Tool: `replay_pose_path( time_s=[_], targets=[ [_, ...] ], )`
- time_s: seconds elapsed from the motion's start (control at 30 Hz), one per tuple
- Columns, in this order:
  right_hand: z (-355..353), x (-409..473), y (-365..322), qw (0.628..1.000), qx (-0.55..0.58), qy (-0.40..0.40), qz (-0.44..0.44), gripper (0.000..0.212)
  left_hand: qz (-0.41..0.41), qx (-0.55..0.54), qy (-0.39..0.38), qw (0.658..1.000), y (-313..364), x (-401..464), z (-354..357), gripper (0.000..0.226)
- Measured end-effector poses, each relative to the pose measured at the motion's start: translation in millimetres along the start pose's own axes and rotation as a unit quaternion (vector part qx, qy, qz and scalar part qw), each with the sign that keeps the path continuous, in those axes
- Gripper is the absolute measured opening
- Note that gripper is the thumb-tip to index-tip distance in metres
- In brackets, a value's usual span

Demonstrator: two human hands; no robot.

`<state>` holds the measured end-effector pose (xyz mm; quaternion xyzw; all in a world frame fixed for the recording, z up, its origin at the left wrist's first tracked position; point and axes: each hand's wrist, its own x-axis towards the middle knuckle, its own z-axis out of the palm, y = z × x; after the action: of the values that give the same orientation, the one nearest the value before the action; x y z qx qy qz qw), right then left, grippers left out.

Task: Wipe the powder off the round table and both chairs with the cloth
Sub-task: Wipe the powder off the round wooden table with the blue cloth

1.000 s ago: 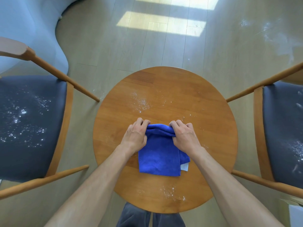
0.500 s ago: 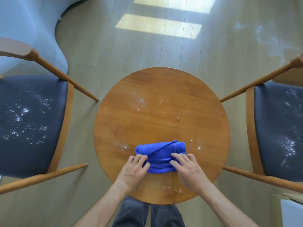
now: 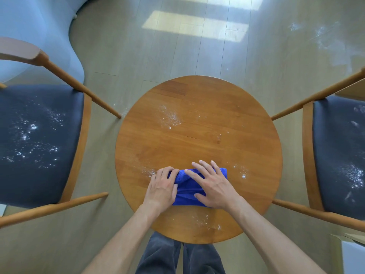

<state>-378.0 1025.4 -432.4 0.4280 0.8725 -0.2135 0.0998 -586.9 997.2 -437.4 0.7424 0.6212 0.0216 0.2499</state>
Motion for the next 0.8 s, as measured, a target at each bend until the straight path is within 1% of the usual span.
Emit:
replay_pose_path(
  time_s=[0.07, 0.13, 0.23, 0.3, 0.37, 0.47, 0.53, 0.6, 0.73, 0.8],
  targets=[
    [4.6, -4.0, -0.6, 0.999, -0.034, -0.022, -0.02, 0.086, 0.002, -0.008, 0.001, 1.0, -1.1, -1.8, 0.6, 0.052],
    [6.9, -6.8, -1.9, 0.998, -0.057, -0.013, -0.03, 0.09, 0.008, -0.019, 0.009, 1.0, -2.1, -2.3, 2.1, 0.053],
    [9.1, -6.2, -4.3, 0.995, -0.092, 0.008, -0.038, 0.097, 0.017, -0.06, 0.013, 0.998, -2.8, -3.7, 6.0, 0.048],
    [13.1, -5.2, -8.0, 0.991, -0.116, 0.022, -0.057, 0.098, 0.014, -0.092, 0.02, 0.995, -2.1, -6.8, 7.1, 0.04],
    [20.9, -3.3, -12.9, 0.985, -0.14, 0.041, -0.093, 0.092, 0.006, -0.109, 0.039, 0.993, -1.8, -8.4, 4.4, 0.032],
    [33.5, 3.8, -14.3, 0.979, -0.151, 0.07, -0.119, 0.08, -0.023, -0.092, 0.078, 0.993, -8.0, -4.9, -2.1, 0.038],
    [38.5, 9.0, -10.6, 0.979, -0.149, 0.084, -0.108, 0.077, -0.059, -0.073, 0.104, 0.99, -17.2, -0.9, -8.6, 0.041],
    [41.1, 13.3, -8.1, 0.982, -0.14, 0.104, -0.074, 0.074, -0.099, -0.056, 0.112, 0.987, -30.2, 2.2, -15.8, 0.043],
    [41.6, 28.7, -9.8, 0.977, -0.139, 0.156, 0.045, 0.067, -0.181, -0.026, 0.094, 0.979, -63.4, 0.1, -28.3, 0.041],
    [40.4, 37.6, -11.1, 0.974, -0.136, 0.167, 0.063, 0.066, -0.213, -0.01, 0.069, 0.975, -78.3, -3.7, -33.9, 0.045]
  ],
)
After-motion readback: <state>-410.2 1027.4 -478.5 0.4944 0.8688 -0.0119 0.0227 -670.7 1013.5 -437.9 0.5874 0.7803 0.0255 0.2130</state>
